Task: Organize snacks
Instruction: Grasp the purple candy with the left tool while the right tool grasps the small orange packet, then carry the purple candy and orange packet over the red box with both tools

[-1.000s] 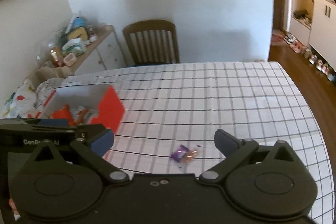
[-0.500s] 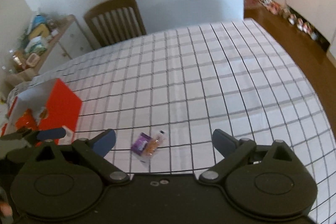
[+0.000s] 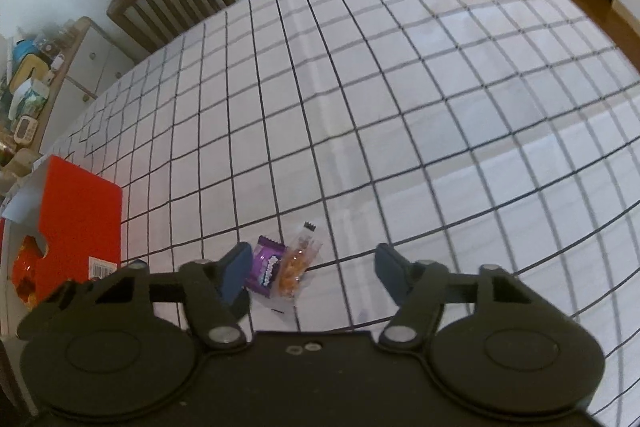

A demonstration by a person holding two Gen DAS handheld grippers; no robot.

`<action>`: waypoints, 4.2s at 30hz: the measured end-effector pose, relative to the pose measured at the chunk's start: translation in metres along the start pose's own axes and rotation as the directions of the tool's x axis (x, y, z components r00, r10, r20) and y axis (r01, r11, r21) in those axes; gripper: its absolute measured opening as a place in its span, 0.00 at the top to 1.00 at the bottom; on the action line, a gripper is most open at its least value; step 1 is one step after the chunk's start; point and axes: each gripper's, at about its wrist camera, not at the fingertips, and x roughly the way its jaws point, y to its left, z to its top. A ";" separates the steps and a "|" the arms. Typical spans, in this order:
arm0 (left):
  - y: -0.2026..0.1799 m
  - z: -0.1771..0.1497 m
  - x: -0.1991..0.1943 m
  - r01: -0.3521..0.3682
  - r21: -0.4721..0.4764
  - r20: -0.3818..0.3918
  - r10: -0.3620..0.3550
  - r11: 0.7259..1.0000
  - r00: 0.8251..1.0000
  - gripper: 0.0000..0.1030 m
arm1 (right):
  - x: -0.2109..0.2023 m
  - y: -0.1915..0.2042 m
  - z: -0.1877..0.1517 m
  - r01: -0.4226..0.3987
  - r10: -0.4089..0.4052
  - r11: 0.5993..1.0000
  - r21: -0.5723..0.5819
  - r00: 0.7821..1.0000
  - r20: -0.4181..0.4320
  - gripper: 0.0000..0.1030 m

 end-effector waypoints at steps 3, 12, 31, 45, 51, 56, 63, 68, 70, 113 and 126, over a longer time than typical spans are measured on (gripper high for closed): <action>0.002 0.001 0.006 0.003 -0.010 -0.012 -0.004 1.000 1.000 0.12 | 0.010 0.002 0.002 0.013 -0.013 1.000 0.024 1.000 -0.018 0.56; -0.002 0.000 0.019 0.024 -0.003 -0.031 -0.024 1.000 0.999 0.25 | 0.030 0.018 0.005 0.033 -0.033 0.999 -0.004 0.998 -0.054 0.82; -0.016 0.012 0.026 0.033 0.019 -0.037 -0.032 0.999 0.999 0.80 | 0.021 -0.009 0.003 0.055 -0.055 0.998 0.013 0.998 -0.033 0.90; -0.004 0.004 -0.038 0.052 -0.087 -0.002 -0.052 0.995 0.999 0.80 | -0.035 -0.017 -0.022 -0.022 0.021 0.999 0.036 1.000 0.021 0.91; 0.001 0.003 -0.074 0.050 -0.118 0.033 -0.047 0.992 0.998 0.80 | -0.067 -0.002 -0.034 -0.047 0.047 0.999 -0.003 0.997 0.057 0.91; 0.008 -0.001 -0.101 0.045 -0.144 0.058 -0.037 0.988 0.998 0.80 | -0.092 0.012 -0.044 -0.067 0.071 0.997 -0.049 0.994 0.087 0.91; 0.021 -0.007 -0.138 0.031 -0.183 0.096 -0.013 0.983 0.995 0.80 | -0.121 0.035 -0.056 -0.108 0.122 0.987 -0.117 0.985 0.121 0.91; 0.039 -0.013 -0.165 0.008 -0.210 0.124 0.019 0.978 0.992 0.80 | -0.136 0.060 -0.060 -0.137 0.162 0.976 -0.171 0.977 0.141 0.91; 0.048 -0.015 -0.175 -0.001 -0.226 0.136 0.033 0.974 0.990 0.80 | -0.140 0.073 -0.062 -0.152 0.182 0.968 -0.199 0.973 0.143 0.91; 0.249 -0.043 -0.172 -0.156 -0.394 0.049 0.190 0.906 0.981 0.80 | -0.034 0.300 -0.055 -0.200 0.239 0.864 -0.461 0.971 0.028 0.91; 0.247 -0.034 -0.107 -0.111 -0.368 -0.032 0.107 0.923 0.994 0.80 | 0.027 0.298 -0.038 -0.146 0.152 0.889 -0.435 0.988 -0.020 0.91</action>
